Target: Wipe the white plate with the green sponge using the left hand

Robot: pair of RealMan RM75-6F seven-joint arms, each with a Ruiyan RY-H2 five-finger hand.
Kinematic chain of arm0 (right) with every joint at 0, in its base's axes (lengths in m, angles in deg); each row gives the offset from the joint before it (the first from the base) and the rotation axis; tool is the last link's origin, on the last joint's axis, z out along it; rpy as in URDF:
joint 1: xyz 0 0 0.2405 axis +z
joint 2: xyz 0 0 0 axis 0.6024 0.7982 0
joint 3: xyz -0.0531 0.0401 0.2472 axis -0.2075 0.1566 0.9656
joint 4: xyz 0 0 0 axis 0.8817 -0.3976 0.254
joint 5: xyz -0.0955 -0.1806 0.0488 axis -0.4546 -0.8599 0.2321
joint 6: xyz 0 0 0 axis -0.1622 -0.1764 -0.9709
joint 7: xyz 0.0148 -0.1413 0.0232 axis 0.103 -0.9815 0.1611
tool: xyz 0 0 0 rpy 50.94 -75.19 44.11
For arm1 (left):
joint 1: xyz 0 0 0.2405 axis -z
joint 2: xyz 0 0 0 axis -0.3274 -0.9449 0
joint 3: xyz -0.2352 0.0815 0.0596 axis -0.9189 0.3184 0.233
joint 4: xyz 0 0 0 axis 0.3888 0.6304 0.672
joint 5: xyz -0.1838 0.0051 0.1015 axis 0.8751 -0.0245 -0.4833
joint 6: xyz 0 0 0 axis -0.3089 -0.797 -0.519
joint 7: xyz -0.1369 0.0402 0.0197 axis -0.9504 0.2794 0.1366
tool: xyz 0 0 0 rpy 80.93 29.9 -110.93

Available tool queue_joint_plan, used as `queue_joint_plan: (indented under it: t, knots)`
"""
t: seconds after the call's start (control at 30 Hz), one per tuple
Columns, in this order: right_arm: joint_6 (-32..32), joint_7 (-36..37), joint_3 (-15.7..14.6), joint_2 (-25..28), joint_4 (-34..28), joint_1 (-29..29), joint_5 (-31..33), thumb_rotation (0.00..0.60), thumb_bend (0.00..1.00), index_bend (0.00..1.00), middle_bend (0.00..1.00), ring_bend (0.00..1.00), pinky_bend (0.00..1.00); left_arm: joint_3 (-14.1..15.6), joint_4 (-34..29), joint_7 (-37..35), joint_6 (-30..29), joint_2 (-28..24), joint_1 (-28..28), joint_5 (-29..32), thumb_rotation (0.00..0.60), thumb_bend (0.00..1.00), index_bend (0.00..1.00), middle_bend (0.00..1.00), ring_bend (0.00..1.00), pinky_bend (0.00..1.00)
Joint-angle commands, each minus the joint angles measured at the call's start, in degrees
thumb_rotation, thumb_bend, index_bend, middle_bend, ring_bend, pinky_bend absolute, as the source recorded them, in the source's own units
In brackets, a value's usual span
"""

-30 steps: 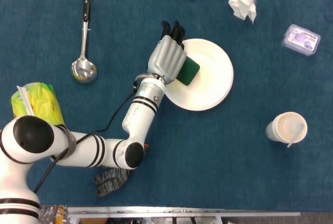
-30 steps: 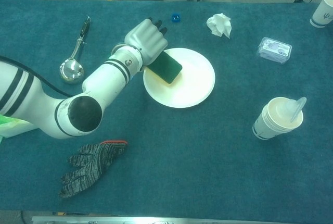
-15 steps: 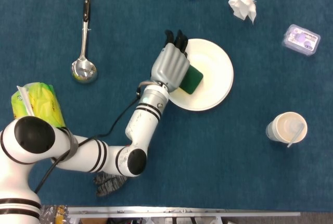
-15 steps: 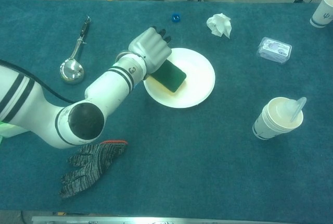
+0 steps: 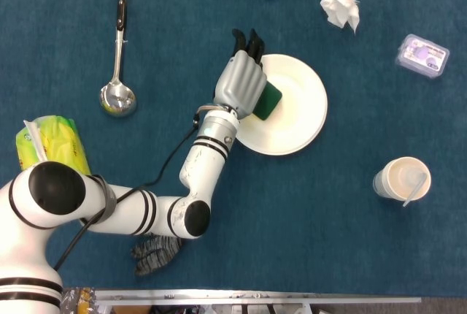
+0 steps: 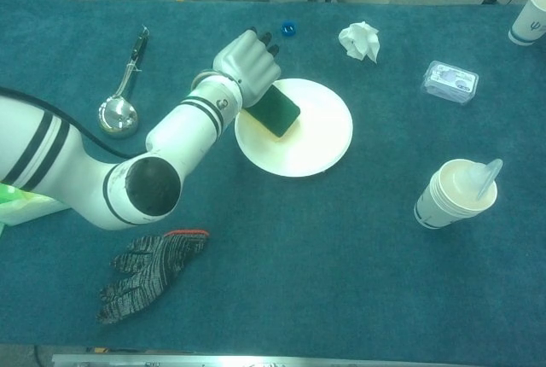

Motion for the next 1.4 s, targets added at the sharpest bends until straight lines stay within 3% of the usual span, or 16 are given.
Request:
queue_joint_plan:
  t: [0.03, 0.43, 1.07, 1.4]
  knots:
    - [0.2, 0.0, 0.0, -0.1, 0.1, 0.0, 0.1, 0.600, 0.32, 0.17, 0.24, 0.12, 0.26, 0.4, 1.1, 0.6, 0.3, 0.0, 0.0, 0.5, 0.512, 0.30, 0.41, 0.07, 0.00, 0.13]
    - [0.4, -0.2, 0.0, -0.2, 0.0, 0.2, 0.1, 0.600, 0.32, 0.17, 0.24, 0.12, 0.26, 1.0, 3.3, 1.4, 0.7, -0.2, -0.8, 1.4, 0.513, 0.30, 0.41, 0.07, 0.00, 0.13]
    - [-0.1, 0.5, 0.0, -0.1, 0.2, 0.0, -0.3, 0.600, 0.32, 0.17, 0.24, 0.12, 0.26, -0.4, -1.7, 3.2, -1.3, 2.2, 0.2, 1.3, 0.511, 0.30, 0.41, 0.07, 0.00, 0.13]
    - [0.0, 0.9, 0.0, -0.2, 0.6, 0.0, -0.1, 0.600, 0.32, 0.17, 0.24, 0.12, 0.26, 0.0, -0.9, 3.6, -1.1, 3.0, 0.6, 1.3, 0.512, 0.30, 0.41, 0.07, 0.00, 0.13]
